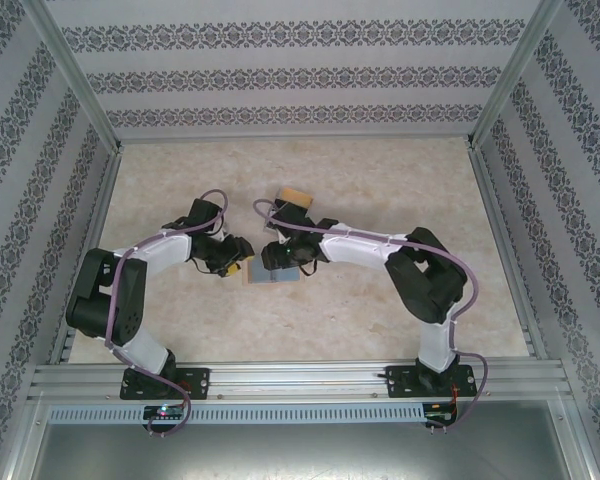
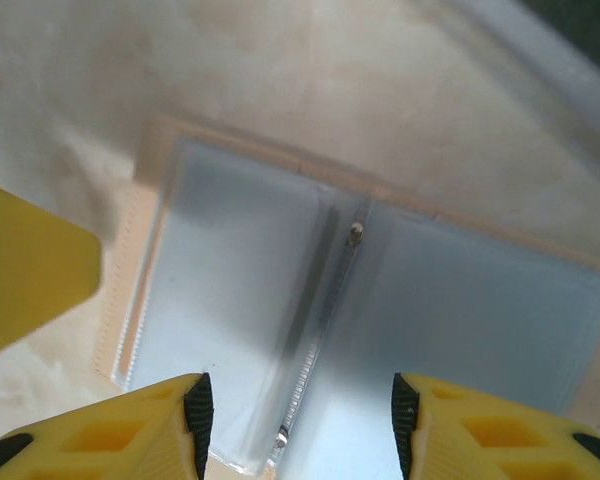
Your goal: Take the credit cards out of the card holder
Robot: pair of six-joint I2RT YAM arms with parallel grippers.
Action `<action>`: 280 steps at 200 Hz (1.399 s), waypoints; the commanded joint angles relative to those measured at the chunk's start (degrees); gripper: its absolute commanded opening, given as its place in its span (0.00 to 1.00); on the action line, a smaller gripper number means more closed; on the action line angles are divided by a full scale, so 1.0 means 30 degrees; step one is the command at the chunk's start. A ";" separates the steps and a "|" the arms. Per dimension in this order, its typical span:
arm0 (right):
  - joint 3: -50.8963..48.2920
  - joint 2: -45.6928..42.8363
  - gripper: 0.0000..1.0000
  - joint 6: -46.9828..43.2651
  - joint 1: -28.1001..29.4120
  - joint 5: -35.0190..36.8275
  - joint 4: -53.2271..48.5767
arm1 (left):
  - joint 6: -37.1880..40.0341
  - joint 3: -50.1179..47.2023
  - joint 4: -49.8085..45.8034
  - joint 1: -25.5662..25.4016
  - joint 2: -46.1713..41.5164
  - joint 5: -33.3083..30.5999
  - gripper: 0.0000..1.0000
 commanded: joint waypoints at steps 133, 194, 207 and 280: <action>0.2480 0.3186 0.46 -0.2911 0.1222 0.5124 -0.5029 | -0.0665 0.0079 0.2558 0.0110 0.0824 0.2871 0.38; 0.2106 0.3071 0.46 -0.2849 0.0980 0.4374 -0.4549 | -0.0245 0.0937 0.2150 -0.0405 0.1760 0.2370 0.37; 0.2070 0.3016 0.46 -0.2806 0.0957 0.4348 -0.4492 | -0.0245 0.0925 0.2316 -0.0435 0.1851 0.2574 0.36; 0.1717 0.1308 0.46 -0.2478 0.0423 0.2420 -0.3742 | -0.0744 0.0754 0.3571 -0.0714 0.1607 0.4260 0.22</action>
